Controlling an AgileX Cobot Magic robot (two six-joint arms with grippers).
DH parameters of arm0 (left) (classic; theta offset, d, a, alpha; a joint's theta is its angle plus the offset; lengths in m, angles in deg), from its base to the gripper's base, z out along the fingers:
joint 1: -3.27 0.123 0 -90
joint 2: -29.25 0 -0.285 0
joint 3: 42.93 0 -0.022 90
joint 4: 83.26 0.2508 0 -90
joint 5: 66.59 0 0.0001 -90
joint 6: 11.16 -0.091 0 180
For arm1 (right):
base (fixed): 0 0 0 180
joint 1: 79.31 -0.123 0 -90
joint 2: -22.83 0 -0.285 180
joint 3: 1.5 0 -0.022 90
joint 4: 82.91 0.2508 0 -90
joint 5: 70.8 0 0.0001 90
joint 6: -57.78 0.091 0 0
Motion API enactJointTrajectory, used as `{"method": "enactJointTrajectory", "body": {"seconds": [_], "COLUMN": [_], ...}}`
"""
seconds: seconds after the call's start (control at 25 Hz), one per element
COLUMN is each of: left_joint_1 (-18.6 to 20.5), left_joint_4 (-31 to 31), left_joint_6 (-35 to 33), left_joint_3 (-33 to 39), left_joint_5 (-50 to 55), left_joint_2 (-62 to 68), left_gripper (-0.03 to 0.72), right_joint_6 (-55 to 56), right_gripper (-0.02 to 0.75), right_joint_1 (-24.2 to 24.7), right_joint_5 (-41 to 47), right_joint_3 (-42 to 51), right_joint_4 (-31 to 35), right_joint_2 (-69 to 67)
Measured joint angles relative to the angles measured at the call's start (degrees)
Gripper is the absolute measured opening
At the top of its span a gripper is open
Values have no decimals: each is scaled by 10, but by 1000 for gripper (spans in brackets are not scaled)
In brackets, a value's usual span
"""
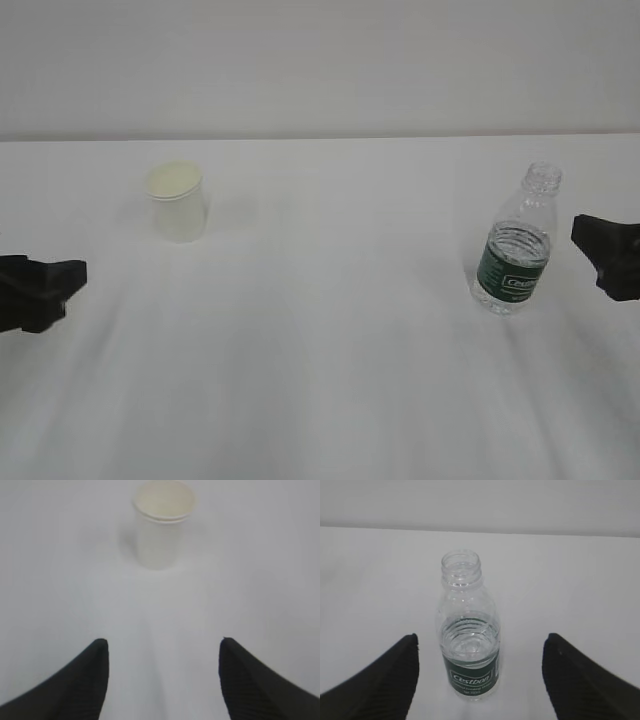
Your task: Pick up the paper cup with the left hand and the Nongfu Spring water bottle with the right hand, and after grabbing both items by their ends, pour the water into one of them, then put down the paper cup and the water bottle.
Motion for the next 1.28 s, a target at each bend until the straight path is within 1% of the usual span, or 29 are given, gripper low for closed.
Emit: {"method": "enactJointTrajectory", "body": {"seconds": [0.12,0.24,0.4,0.48,0.6,0.68,0.76,0.84,1.04,1.2,1.28], "left_joint_1": [-33,-62,-90,-92,-93,-92,-92,-92,-92,-92,-92], "left_joint_4": [26,35,54,61,62,52,35,17,-56,-61,-61], "left_joint_6": [4,5,6,6,6,-7,-18,-29,-39,-40,-41], "left_joint_3": [17,30,56,79,126,159,176,177,177,177,176], "left_joint_5": [-12,-28,-88,-141,-251,-310,-325,-331,-339,-340,-340], "left_joint_2": [0,0,0,0,0,0,0,0,25,79,111], "left_gripper": [494,486,484,483,480,477,476,476,474,477,496], "right_joint_6": [4,9,15,16,18,18,19,19,20,20,20], "right_gripper": [573,573,573,573,573,573,573,573,573,573,573], "right_joint_1": [0,0,0,0,0,0,0,0,0,0,0], "right_joint_5": [-43,-84,-121,-128,-136,-145,-165,-186,-247,-300,-321], "right_joint_3": [24,56,84,95,102,102,102,102,102,102,102], "right_joint_4": [-2,-3,-3,-4,-11,-15,-23,-33,-46,-48,-48], "right_joint_2": [-4,-4,-4,-4,-11,-25,-44,-69,-134,-169,-179]}}
